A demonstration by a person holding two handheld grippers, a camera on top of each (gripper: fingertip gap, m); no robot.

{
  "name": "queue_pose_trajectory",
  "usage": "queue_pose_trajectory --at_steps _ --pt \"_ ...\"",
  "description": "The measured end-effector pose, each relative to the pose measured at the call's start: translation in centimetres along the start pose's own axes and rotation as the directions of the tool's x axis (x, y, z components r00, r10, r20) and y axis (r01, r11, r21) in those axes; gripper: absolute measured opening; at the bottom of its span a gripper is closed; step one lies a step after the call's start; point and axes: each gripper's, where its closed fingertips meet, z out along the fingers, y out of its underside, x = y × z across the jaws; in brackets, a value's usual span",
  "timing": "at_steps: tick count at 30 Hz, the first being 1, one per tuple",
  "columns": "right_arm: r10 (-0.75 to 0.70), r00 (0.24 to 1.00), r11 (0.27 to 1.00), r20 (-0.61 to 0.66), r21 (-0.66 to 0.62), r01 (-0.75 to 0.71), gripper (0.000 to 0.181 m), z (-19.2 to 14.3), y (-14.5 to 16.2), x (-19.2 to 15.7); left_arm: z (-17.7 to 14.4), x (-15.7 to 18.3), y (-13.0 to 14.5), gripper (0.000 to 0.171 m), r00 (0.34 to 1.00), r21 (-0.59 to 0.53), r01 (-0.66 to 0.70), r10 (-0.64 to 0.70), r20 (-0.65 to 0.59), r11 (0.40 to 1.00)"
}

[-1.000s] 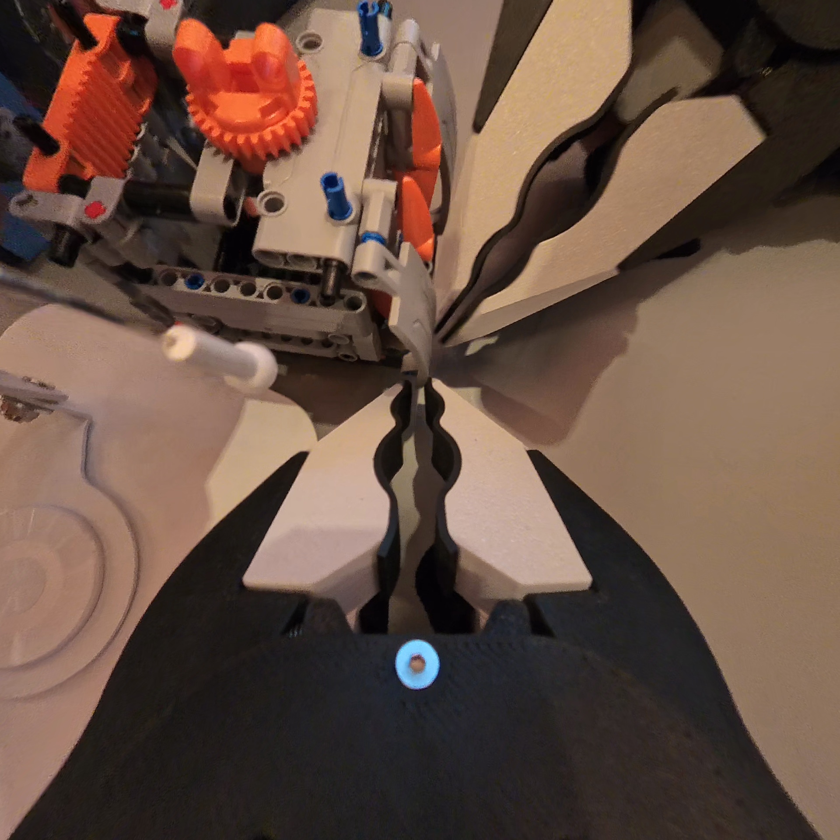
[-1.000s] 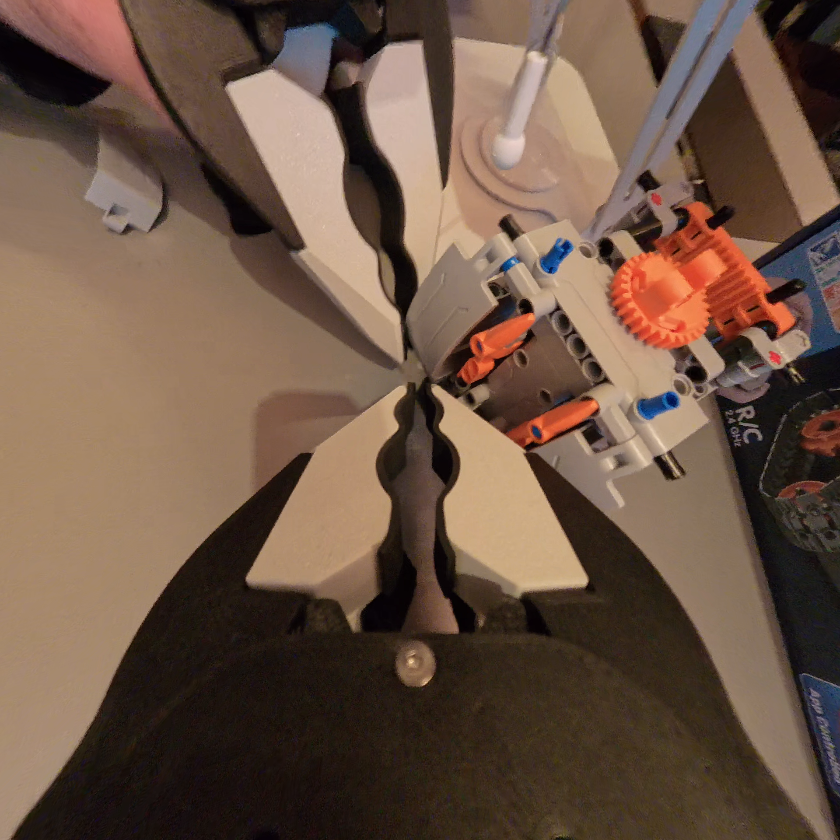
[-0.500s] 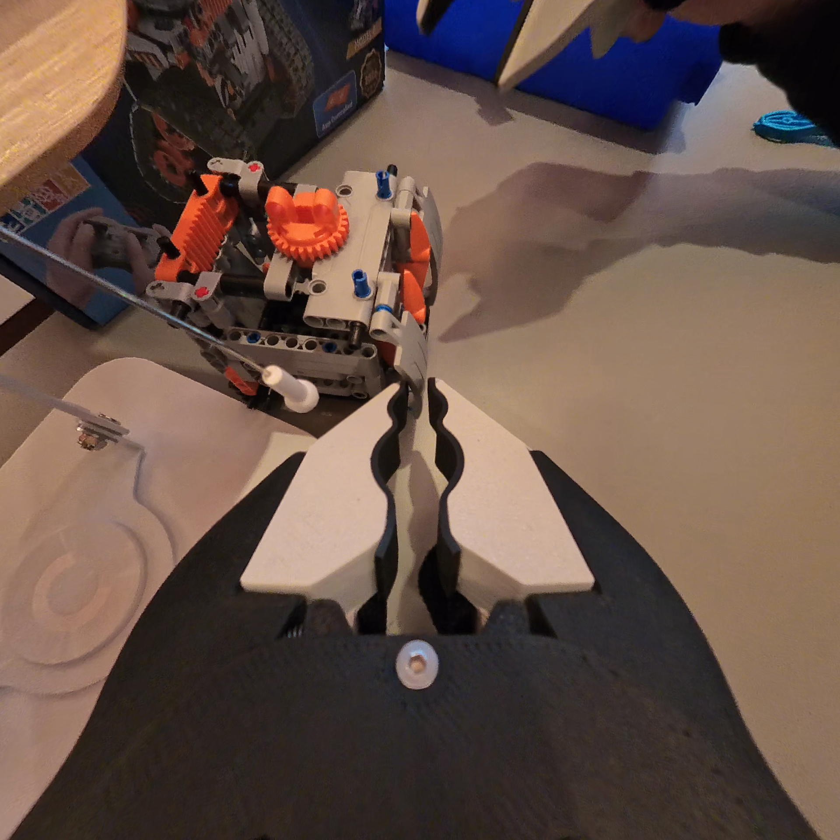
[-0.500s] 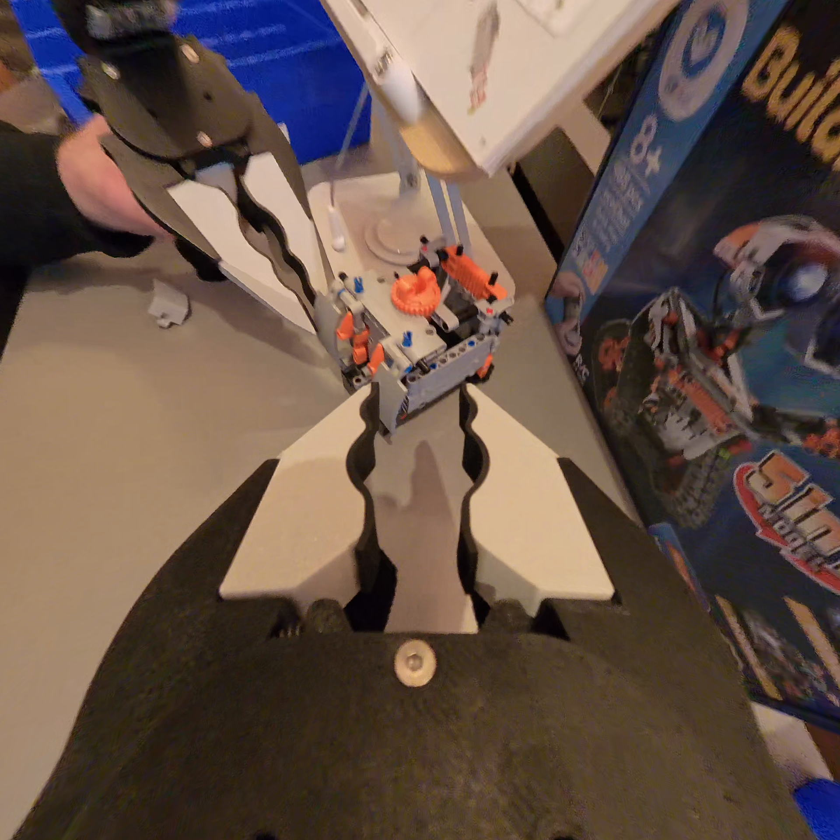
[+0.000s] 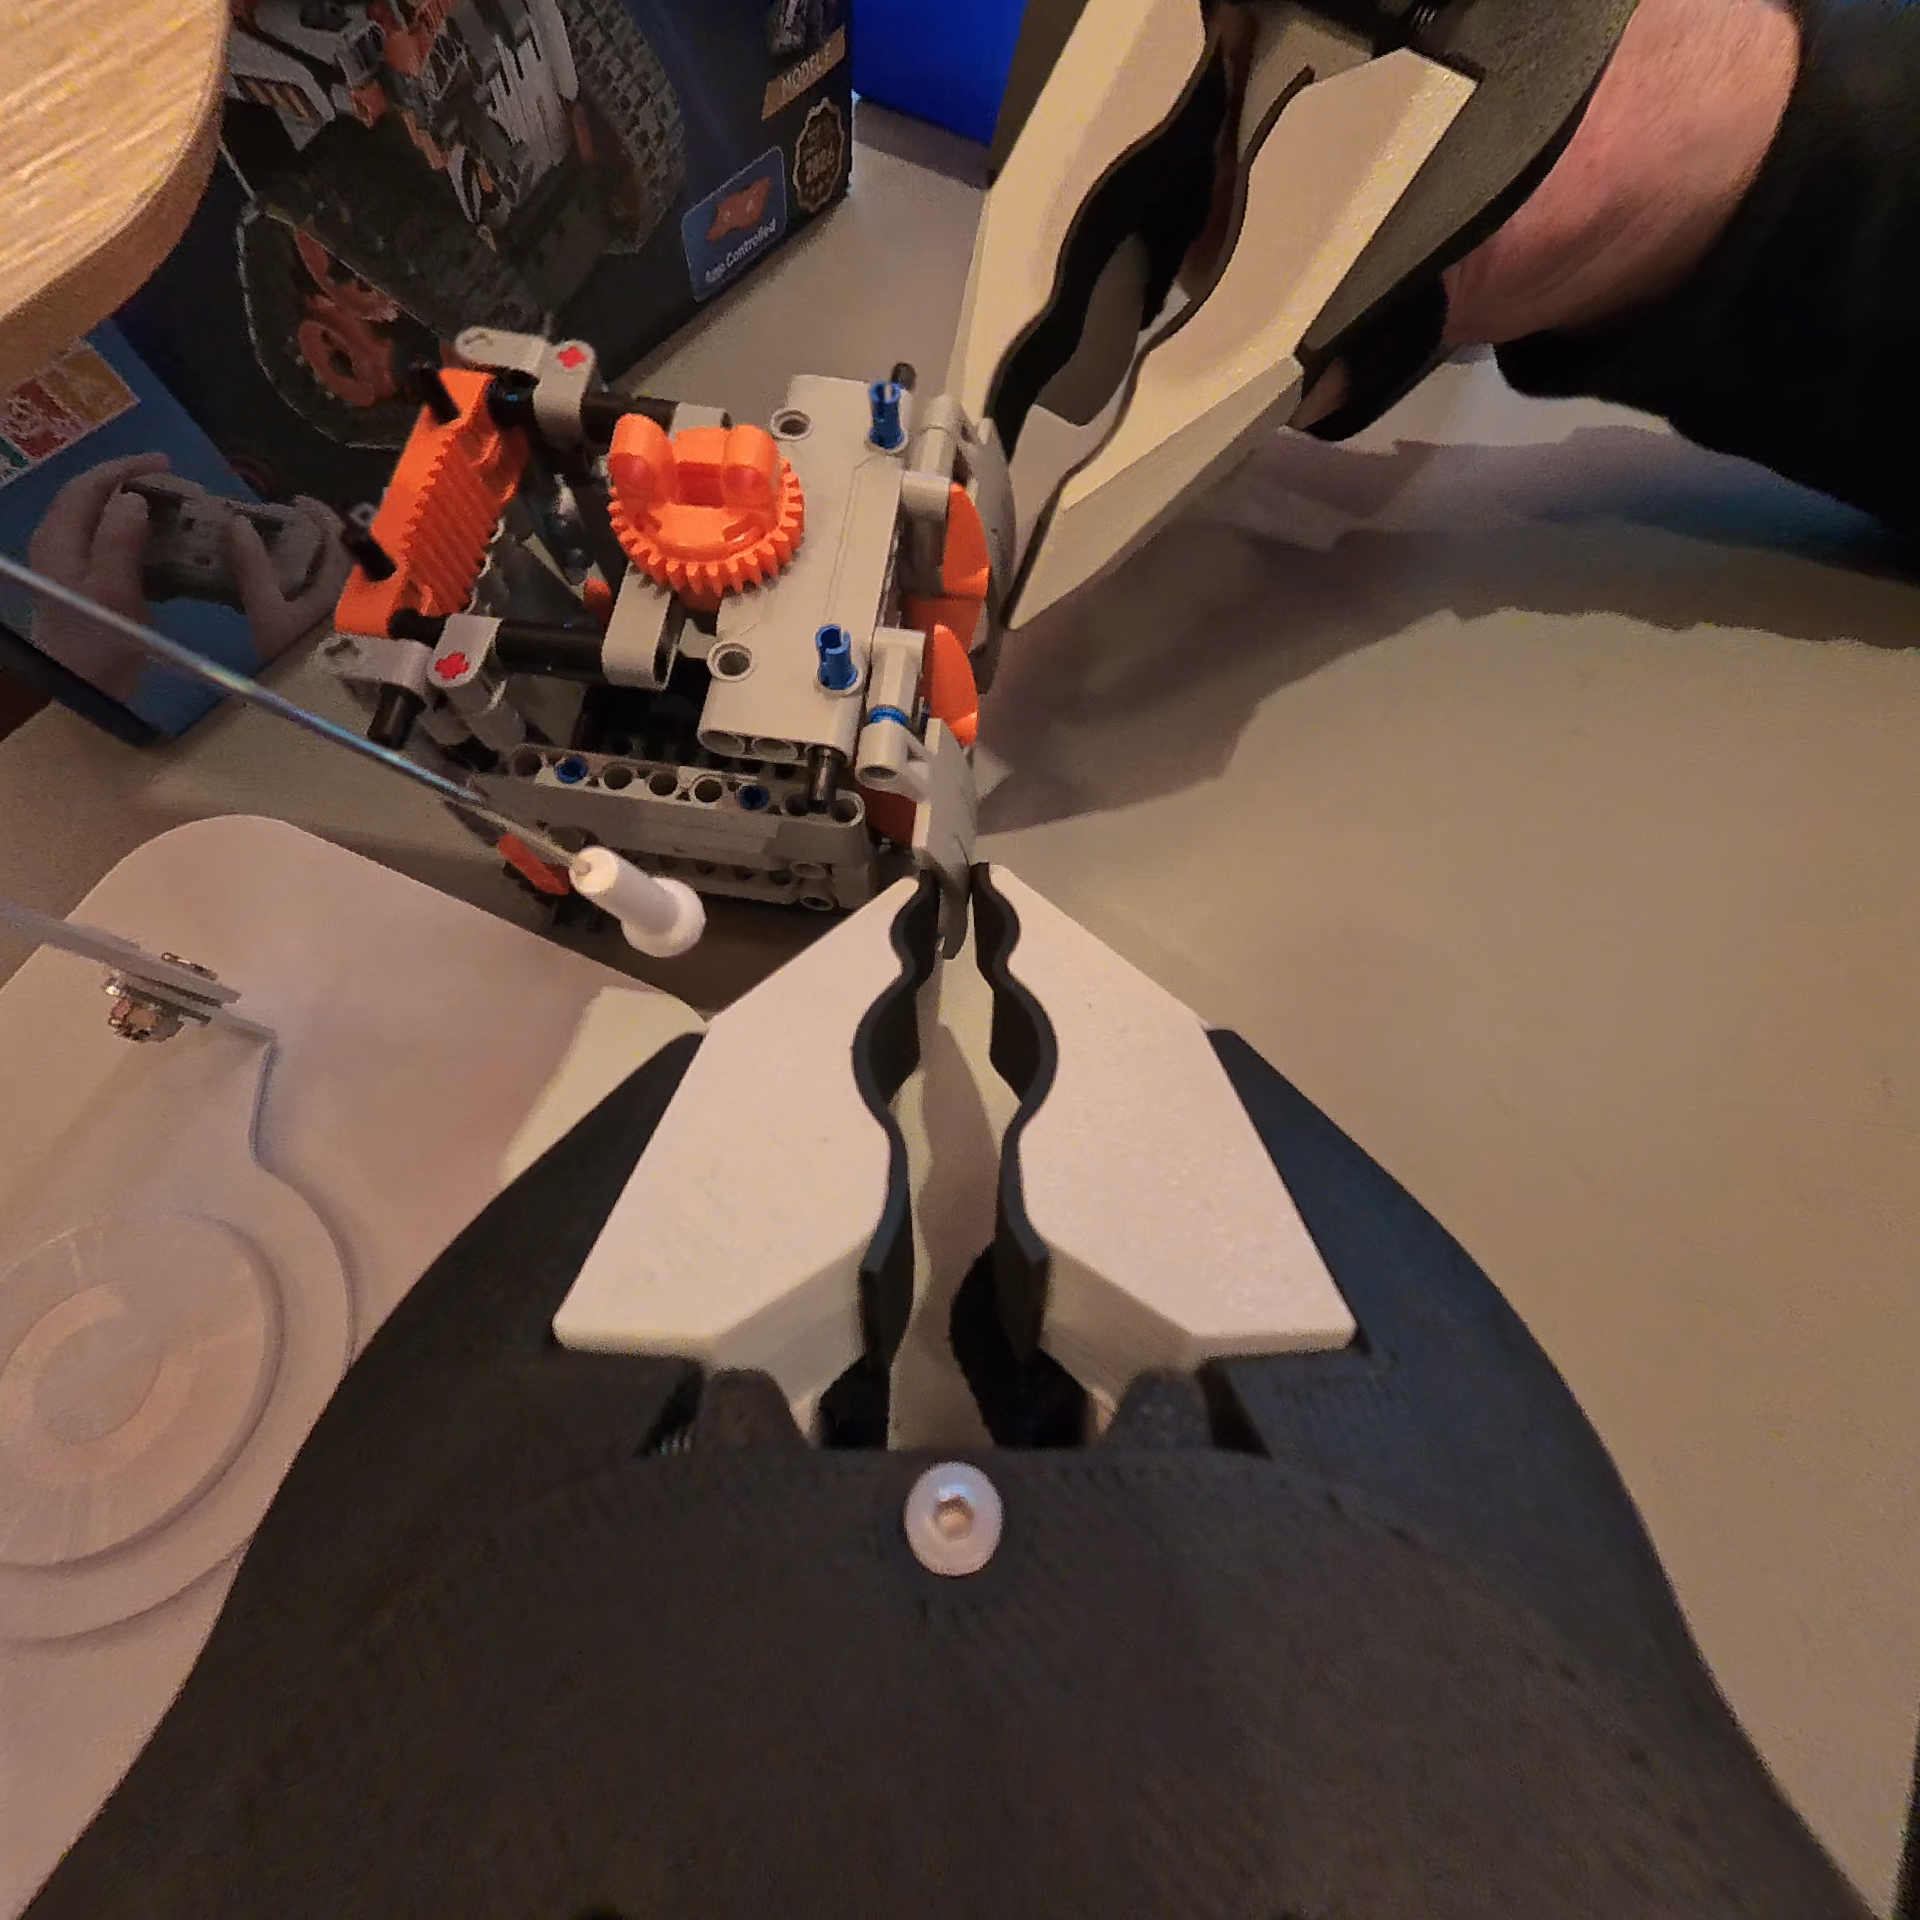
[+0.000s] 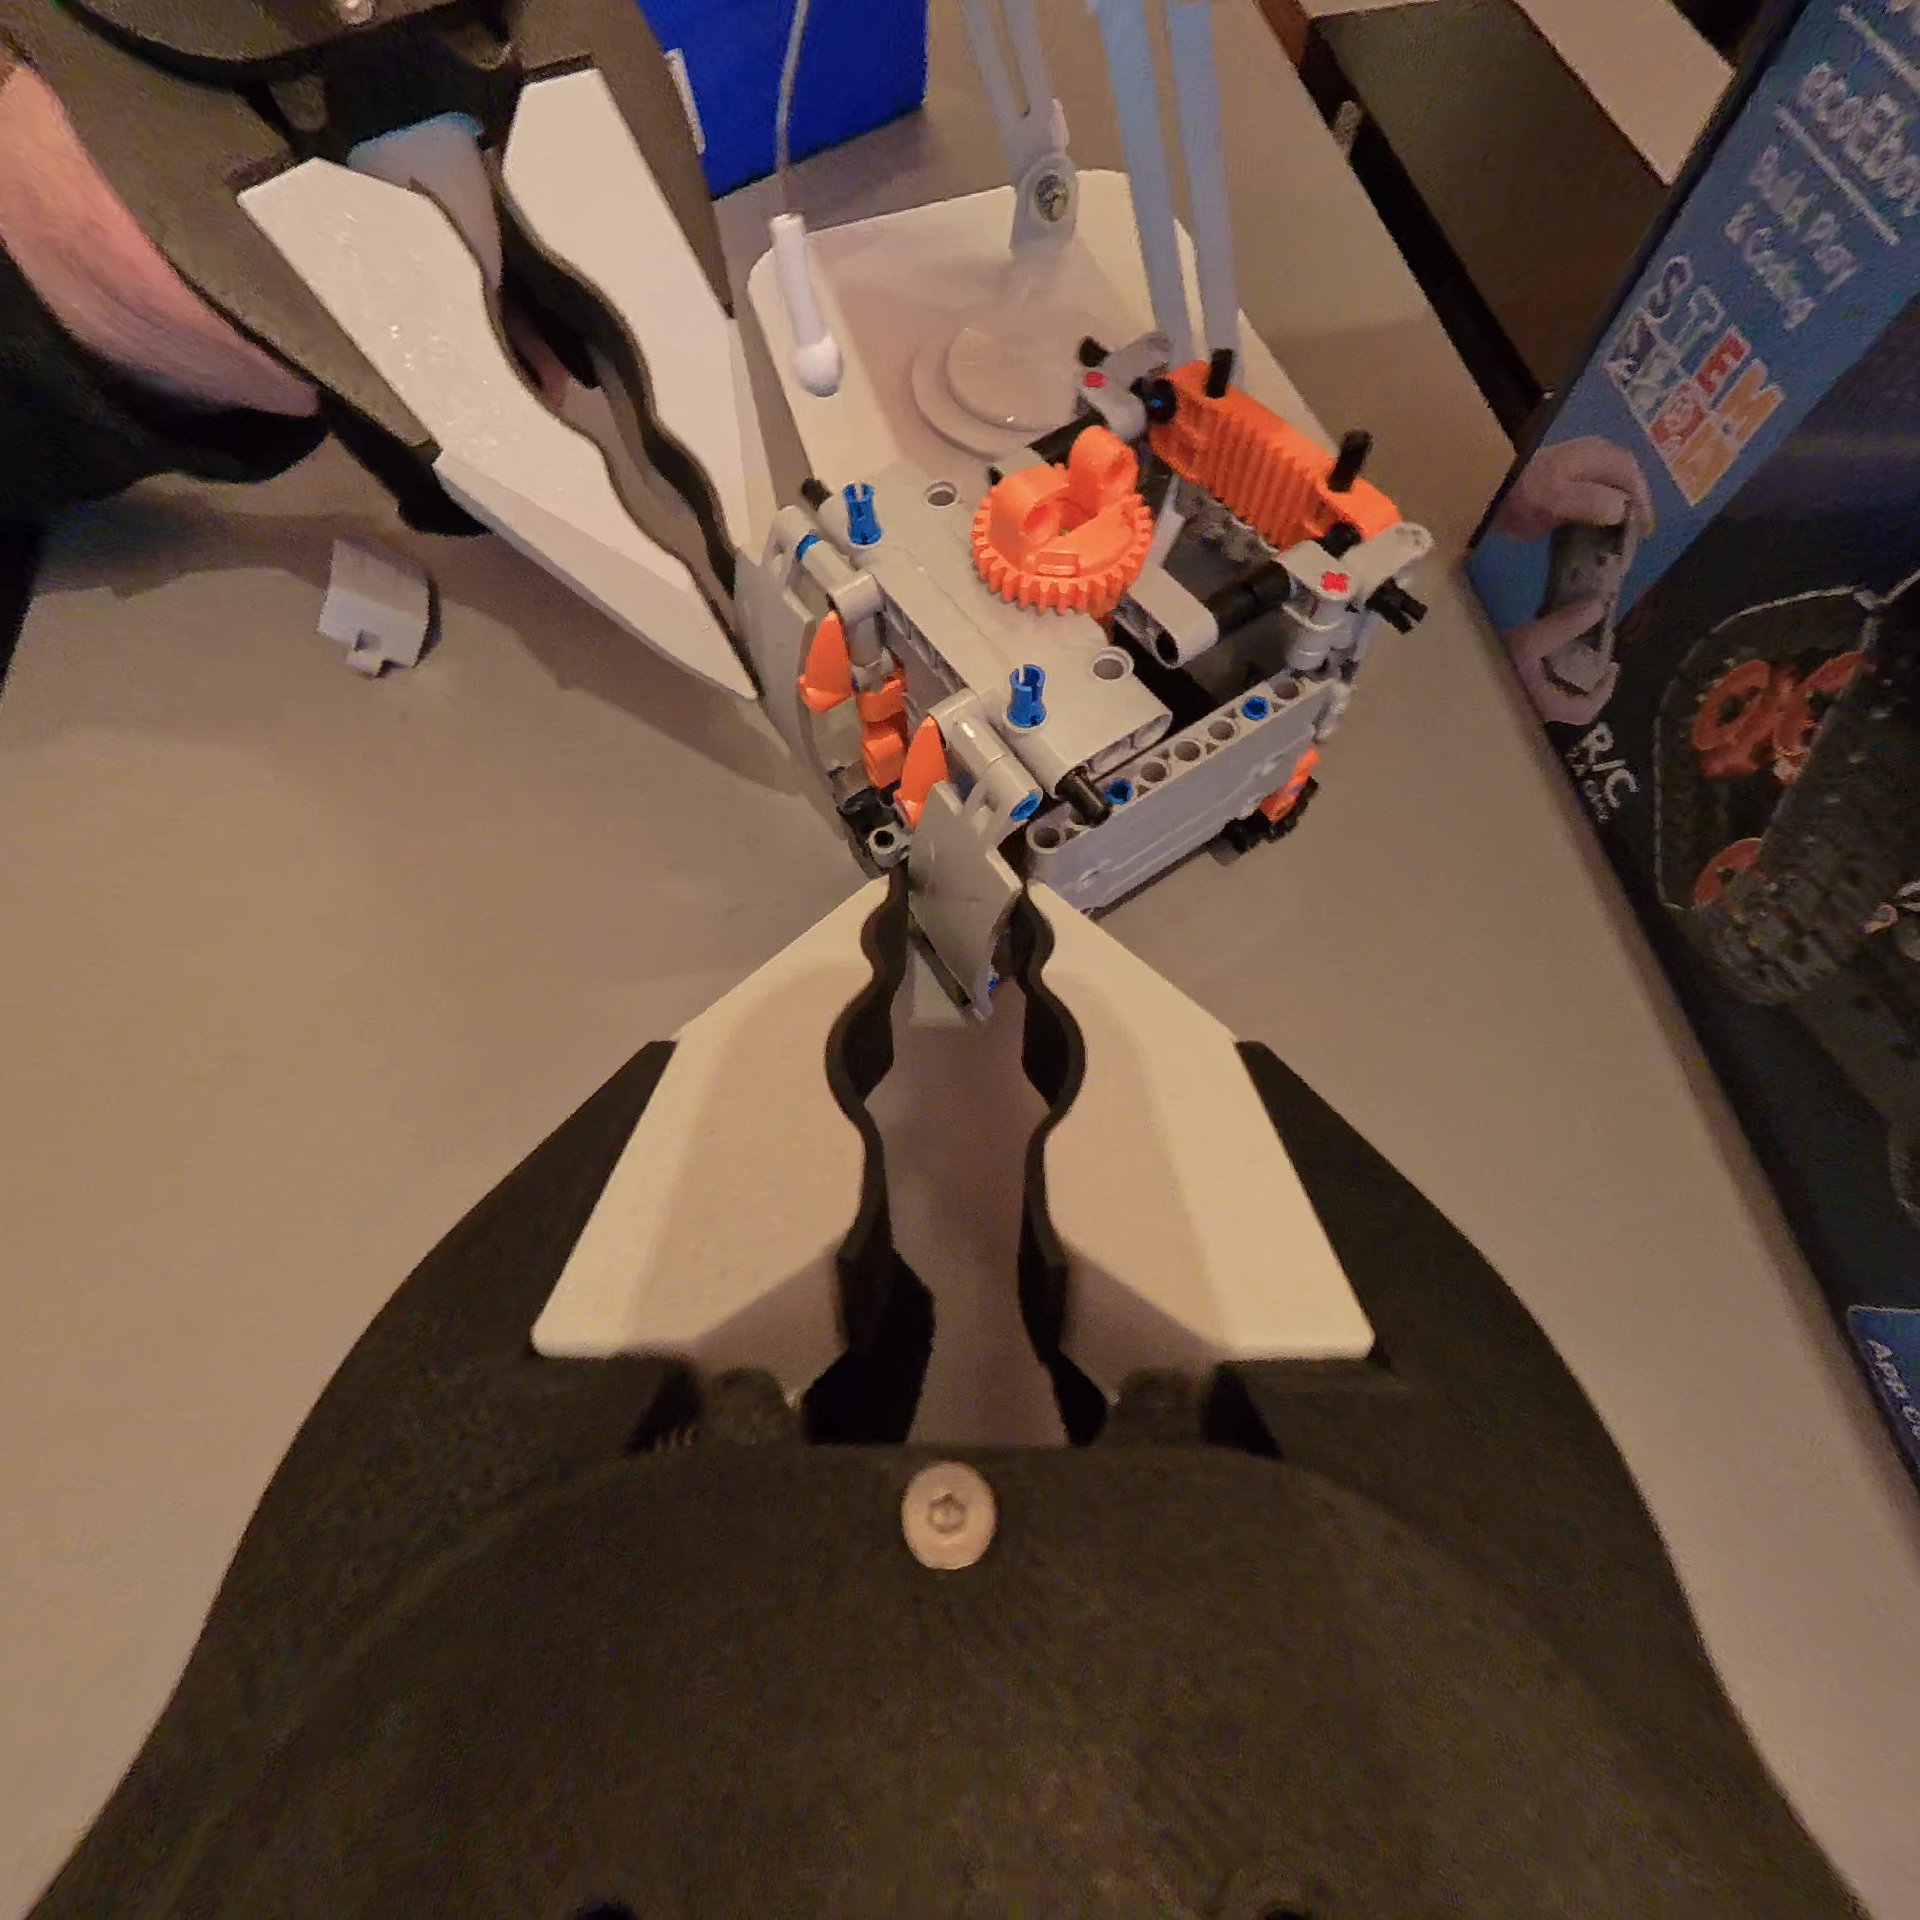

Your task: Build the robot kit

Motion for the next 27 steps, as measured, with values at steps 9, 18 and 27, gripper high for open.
queue_pose_trajectory --at_steps 9,18,27 --pt "-0.014 0.988 0.995 0.151 -0.095 0.028 0.008 -1.0 0.6 -3.6 -0.6 2.0 0.6 0.004 0.989 -0.053 0.021 -0.028 -0.144 0.998" --pt "-0.041 0.995 0.983 0.090 -0.174 0.057 0.008 -1.5 1.4 -5.9 -1.3 3.7 1.3 0.005 0.982 -0.101 -0.020 0.000 -0.190 0.995" --pt "0.037 0.997 0.995 0.065 -0.099 -0.031 0.012 -2.2 1.7 -7.8 -0.9 6.6 2.5 0.002 0.965 -0.204 -0.067 0.011 -0.263 0.977"
